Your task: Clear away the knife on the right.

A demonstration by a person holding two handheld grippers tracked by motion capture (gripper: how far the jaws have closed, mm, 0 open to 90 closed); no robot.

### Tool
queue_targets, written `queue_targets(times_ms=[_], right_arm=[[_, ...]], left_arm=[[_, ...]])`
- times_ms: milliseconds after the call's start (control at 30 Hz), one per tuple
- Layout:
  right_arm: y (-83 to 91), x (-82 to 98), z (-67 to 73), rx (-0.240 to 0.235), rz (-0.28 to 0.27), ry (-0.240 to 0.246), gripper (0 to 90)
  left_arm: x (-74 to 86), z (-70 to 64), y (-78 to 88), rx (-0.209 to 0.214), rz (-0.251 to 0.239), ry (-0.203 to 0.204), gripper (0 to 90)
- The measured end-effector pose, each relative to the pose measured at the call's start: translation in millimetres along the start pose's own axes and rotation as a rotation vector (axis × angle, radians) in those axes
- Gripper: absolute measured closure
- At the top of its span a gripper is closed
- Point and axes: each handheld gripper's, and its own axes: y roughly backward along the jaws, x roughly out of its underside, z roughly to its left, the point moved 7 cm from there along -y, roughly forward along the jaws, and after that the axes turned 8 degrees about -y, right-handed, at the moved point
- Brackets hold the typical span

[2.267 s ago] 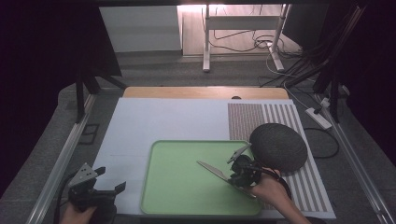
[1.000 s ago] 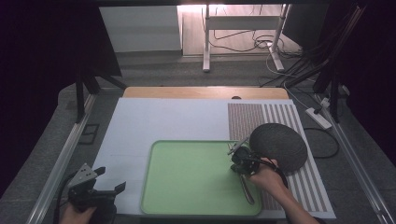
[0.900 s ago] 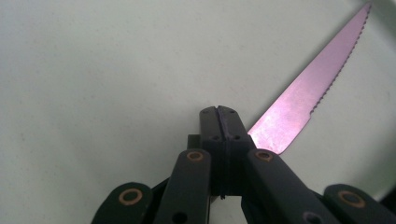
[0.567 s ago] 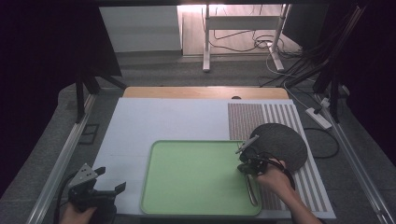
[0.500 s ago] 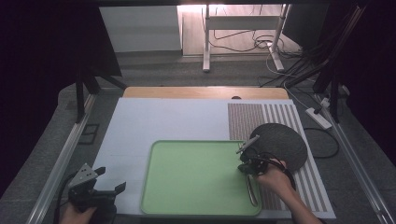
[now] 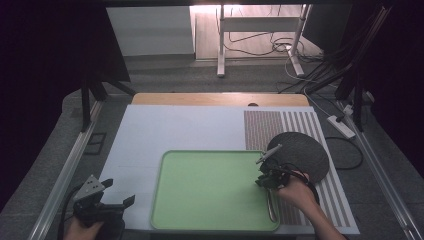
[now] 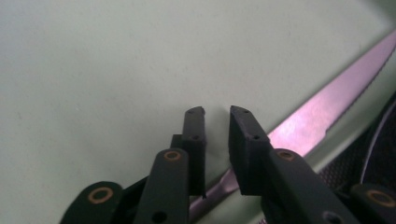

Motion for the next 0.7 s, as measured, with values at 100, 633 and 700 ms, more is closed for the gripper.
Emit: queue_targets(times_ms=[100, 633, 700], right_arm=[[0.6, -3.1, 2.3, 0.003, -0.016, 0.013, 68.0], [15.0, -7.7, 5.2, -0.018, -0.131, -0.075, 25.6], [15.6, -6.5, 3.9, -0.008, -0.131, -0.088, 18.5]], left_arm=[[0.0, 0.0, 0.0, 0.000, 0.000, 0.000, 3.4], [0.1, 0.2, -0.2, 0.001, 0.003, 0.002, 3.4], [0.1, 0.2, -0.2, 0.001, 0.003, 0.003, 3.4]])
